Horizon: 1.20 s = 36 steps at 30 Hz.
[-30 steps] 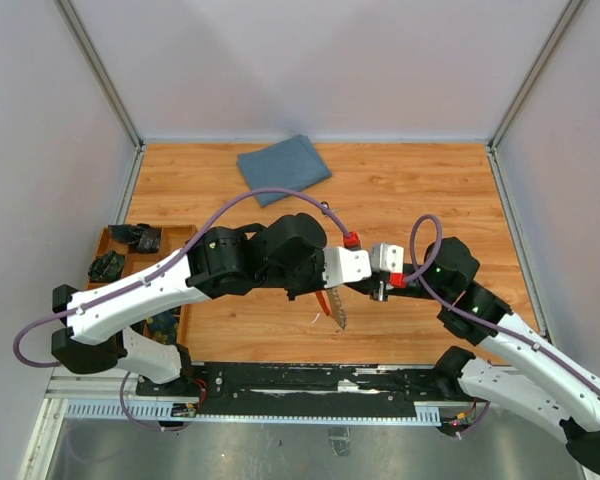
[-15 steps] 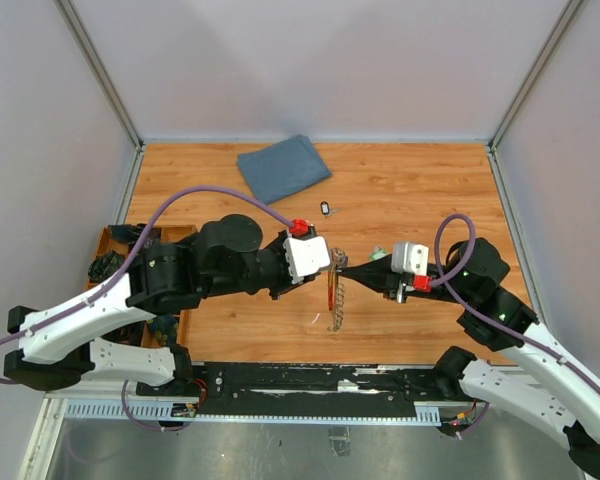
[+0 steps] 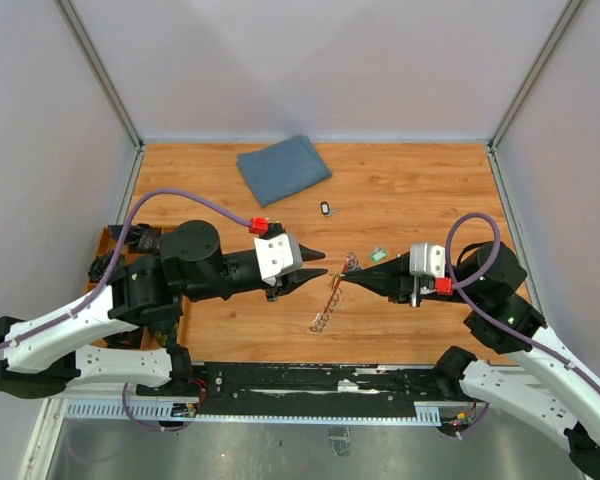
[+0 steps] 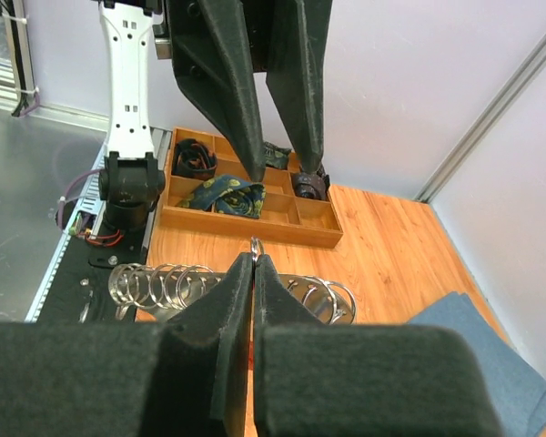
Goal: Put the keys on the keyring
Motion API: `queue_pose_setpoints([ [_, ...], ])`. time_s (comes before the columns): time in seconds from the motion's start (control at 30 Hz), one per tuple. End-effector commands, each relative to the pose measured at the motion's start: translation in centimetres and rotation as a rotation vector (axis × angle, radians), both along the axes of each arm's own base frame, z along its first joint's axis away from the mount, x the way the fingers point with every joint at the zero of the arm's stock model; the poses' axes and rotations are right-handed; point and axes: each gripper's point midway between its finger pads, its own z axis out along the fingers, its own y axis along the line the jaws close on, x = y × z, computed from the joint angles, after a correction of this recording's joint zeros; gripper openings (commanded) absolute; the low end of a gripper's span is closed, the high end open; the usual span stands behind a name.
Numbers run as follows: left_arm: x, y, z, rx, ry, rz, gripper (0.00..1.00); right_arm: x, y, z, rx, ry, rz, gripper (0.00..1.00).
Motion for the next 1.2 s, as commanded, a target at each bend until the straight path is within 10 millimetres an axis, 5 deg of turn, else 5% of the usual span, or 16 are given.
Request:
queue_pose_setpoints([
  [0.0,-2.2,-1.1,1.3,-0.052,-0.003,-0.128,0.31,-1.7,-0.5,4.2,0.105,-0.065,0.055,0.01],
  [0.5,-2.8,-2.1,-0.3,0.028,0.011,-0.186,0.25,-3.1,-1.1,5.8,0.138,-0.088,0.095,0.01],
  [1.17,-3.3,-2.1,0.7,-0.002,0.008,-0.211,0.19,-3.0,-1.2,5.4,0.125,-0.081,0.086,0.01],
])
